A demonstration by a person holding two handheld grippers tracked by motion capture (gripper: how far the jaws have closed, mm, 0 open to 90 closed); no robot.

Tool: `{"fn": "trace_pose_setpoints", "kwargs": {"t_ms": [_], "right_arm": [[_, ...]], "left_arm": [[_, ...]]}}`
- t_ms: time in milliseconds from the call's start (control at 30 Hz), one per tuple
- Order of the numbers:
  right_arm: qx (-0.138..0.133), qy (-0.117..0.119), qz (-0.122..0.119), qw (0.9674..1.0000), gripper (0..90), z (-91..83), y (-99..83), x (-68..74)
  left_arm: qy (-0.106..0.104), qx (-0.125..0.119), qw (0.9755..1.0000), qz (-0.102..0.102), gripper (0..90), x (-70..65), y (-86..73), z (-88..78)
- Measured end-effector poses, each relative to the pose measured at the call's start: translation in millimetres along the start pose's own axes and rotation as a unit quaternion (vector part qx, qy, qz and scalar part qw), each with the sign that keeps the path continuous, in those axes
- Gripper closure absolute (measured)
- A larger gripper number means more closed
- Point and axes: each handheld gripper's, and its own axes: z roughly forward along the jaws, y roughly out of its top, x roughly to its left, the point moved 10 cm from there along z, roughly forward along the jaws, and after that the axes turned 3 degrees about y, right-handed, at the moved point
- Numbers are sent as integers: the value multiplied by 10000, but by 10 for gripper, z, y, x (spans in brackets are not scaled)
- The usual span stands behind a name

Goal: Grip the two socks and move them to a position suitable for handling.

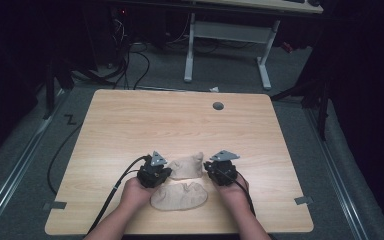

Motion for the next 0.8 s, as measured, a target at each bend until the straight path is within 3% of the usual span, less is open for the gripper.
{"fn": "trace_pose_setpoints", "kwargs": {"t_ms": [100, 167, 433, 467, 567, 667, 800], "right_arm": [[-85, -60, 215, 9997, 815, -95, -98, -137], [-215, -125, 223, 9994, 815, -168, -95, -193], [-449, -227, 210, 9985, 812, -231, 7, -228], [-486, -346, 175, 9981, 808, -245, 17, -238], [-590, -312, 208, 9975, 809, -280, 40, -232], [-245, -172, 91, 9995, 807, -178, -39, -169], [10, -61, 54, 10000, 808, -39, -111, -119]], "left_arm": [[7, -8, 10000, -4, 867, -2, 1, 1], [6, 2, 10000, 11, 866, 2, 0, -1], [79, 15, 10000, -7, 864, 24, -11, -14], [89, 16, 10000, -14, 864, 29, -14, -17], [92, 25, 10000, -20, 864, 50, -26, -31], [100, 34, 9999, -26, 862, 63, -35, -40], [162, 44, 9999, -5, 860, 94, -61, -69]]}}
